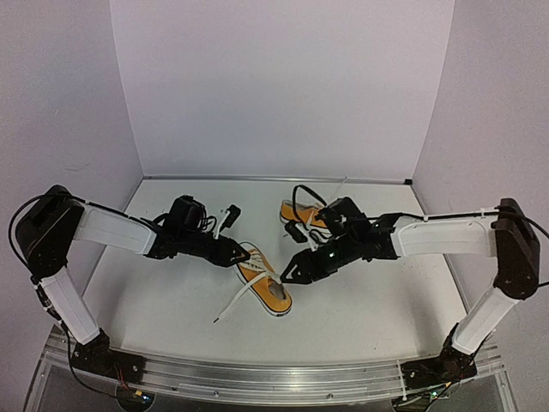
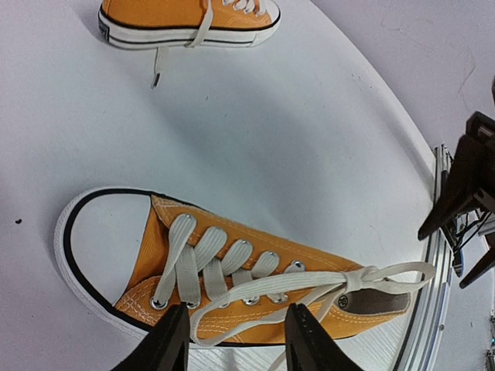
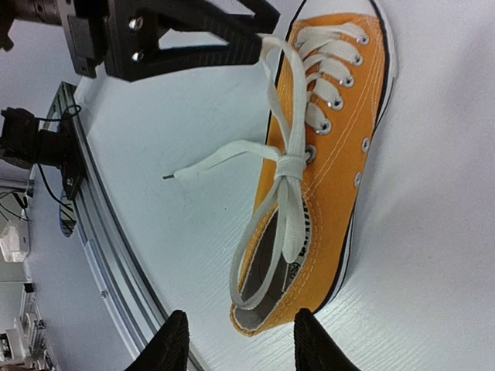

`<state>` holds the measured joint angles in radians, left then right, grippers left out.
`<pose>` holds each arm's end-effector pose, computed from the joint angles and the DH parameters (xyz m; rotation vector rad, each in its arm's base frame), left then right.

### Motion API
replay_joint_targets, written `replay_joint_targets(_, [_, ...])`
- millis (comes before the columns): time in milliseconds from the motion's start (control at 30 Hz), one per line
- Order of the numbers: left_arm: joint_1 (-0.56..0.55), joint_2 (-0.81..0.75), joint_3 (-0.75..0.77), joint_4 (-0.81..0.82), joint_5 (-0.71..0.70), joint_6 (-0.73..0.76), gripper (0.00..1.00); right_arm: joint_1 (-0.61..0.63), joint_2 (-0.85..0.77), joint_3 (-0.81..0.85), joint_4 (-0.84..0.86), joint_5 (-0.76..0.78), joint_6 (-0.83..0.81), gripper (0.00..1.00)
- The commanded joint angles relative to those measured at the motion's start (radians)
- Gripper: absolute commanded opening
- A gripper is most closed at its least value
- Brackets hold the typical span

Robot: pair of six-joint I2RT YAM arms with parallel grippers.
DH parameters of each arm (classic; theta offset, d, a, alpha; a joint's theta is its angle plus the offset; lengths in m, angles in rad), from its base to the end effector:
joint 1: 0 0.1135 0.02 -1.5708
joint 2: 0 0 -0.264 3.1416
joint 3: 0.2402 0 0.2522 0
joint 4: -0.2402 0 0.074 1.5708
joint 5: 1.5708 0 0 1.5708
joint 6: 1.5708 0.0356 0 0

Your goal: Tie the shoes

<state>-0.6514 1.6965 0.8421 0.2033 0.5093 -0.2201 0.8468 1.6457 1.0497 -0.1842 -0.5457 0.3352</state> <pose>0.2621 -0.2216 0.1664 0.7848 2.1917 -1.0275 0.2182 0.2747 0.2155 -0.9245 2.3692 1.1743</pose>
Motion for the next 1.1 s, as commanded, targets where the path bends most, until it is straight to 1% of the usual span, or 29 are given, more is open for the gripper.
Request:
replay_joint_targets(0, [0.003,-0.068,0.002,-0.033,-0.023,0.036,0.47,-0.117,-0.097,-0.009,0.038,-0.062,0.012,0.47])
replay_joint_targets(67, [0.003,-0.068,-0.001,-0.033,-0.021,0.04,0.48,-0.136,-0.084,-0.003,0.036,-0.056,0.007,0.45])
replay_joint_targets(200, [0.003,-0.057,-0.002,-0.027,-0.015,0.038,0.48,-0.138,0.004,0.025,0.038,-0.083,-0.002,0.33])
replay_joint_targets(267, [0.003,-0.055,-0.002,-0.025,-0.014,0.035,0.48,-0.129,0.036,0.037,0.041,-0.096,-0.007,0.3])
replay_joint_targets(633, [0.004,-0.06,-0.008,-0.024,-0.017,0.034,0.48,-0.033,0.147,0.089,0.036,-0.096,-0.035,0.3])
replay_joint_targets(1067, [0.003,-0.056,-0.009,-0.019,-0.013,0.033,0.48,-0.006,0.212,0.156,0.013,-0.075,-0.047,0.31])
